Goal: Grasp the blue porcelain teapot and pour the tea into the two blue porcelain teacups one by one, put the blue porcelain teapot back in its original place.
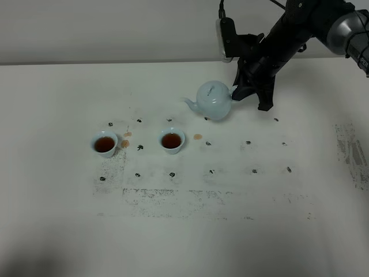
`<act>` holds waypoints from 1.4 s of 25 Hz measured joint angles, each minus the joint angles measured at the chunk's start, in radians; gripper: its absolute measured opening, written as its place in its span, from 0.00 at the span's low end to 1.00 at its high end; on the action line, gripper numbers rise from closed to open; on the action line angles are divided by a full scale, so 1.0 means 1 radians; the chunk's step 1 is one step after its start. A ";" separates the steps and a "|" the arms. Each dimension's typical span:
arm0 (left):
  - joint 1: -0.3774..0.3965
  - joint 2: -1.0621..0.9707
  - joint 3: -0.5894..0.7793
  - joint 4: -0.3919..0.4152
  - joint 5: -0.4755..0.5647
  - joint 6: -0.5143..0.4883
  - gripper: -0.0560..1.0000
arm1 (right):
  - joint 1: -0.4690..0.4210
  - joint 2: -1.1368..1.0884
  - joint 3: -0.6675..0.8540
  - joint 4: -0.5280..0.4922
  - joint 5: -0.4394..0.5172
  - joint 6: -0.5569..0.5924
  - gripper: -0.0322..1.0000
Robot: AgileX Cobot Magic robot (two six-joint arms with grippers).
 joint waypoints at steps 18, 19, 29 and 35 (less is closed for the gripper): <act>0.000 0.000 0.000 0.000 0.000 0.000 0.68 | 0.016 -0.053 0.000 0.083 0.001 -0.025 0.06; 0.000 0.000 0.000 0.000 0.000 0.000 0.68 | 0.016 -0.051 0.000 0.088 0.001 -0.026 0.06; 0.000 0.000 0.000 0.000 0.000 0.000 0.68 | 0.016 -0.004 0.000 0.115 -0.046 -0.038 0.06; 0.000 0.000 0.000 0.000 0.000 0.000 0.68 | 0.006 0.024 0.000 0.188 -0.088 -0.044 0.06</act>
